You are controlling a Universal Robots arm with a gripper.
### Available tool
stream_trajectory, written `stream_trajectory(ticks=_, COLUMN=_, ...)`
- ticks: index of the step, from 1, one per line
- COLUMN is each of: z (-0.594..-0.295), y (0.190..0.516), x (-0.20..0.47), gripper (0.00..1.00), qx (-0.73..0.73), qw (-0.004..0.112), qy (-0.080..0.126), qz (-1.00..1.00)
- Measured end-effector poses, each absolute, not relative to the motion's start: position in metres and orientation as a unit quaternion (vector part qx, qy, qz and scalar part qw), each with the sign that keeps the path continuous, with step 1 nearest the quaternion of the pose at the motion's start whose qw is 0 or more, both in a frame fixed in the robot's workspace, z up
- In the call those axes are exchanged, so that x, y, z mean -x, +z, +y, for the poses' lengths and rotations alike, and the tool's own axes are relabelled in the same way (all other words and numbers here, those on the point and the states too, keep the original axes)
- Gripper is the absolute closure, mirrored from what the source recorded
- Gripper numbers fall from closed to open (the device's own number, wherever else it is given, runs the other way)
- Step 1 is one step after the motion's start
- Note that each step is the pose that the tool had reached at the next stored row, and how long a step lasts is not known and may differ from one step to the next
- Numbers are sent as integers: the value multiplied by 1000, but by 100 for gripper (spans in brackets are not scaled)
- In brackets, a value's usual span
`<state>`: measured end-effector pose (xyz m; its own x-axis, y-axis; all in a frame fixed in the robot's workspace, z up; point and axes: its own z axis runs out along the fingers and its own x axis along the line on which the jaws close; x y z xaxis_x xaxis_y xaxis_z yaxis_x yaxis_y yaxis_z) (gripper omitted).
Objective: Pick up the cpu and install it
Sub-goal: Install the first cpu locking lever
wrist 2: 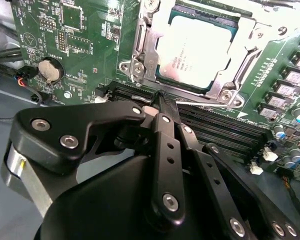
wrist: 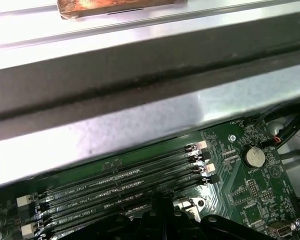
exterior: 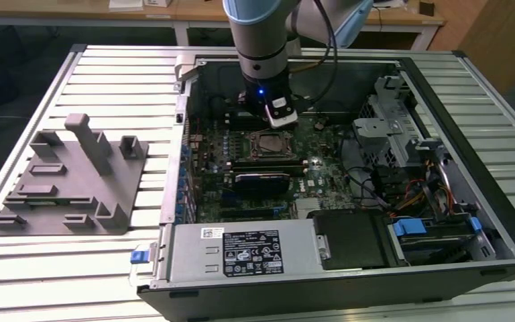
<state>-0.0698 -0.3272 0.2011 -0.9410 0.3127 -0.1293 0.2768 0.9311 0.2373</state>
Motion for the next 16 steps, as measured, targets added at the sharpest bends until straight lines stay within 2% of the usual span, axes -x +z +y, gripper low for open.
stream_trajectory(ticks=16, z=-322, y=197, x=74, gripper=89, qx=-190, qw=87, qy=105, qz=972)
